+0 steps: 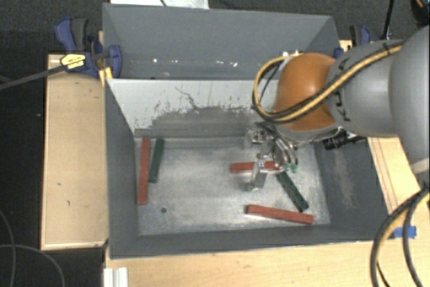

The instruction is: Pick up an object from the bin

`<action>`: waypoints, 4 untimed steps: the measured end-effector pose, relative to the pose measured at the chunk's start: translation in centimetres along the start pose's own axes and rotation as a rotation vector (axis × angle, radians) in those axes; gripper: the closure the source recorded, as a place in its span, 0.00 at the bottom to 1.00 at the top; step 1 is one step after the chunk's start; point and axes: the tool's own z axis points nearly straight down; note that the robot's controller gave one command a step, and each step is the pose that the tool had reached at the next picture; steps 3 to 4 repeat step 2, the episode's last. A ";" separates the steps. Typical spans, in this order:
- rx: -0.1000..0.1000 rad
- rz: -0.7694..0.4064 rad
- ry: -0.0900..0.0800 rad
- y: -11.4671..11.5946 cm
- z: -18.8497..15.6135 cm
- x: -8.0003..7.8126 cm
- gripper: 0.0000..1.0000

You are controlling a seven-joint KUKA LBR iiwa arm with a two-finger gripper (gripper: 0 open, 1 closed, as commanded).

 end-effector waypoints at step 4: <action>-0.002 0.008 -0.013 -0.2 -18.1 3.1 1.00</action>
Offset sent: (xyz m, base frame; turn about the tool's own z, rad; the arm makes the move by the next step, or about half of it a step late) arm 0.0000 0.0000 0.0000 0.0000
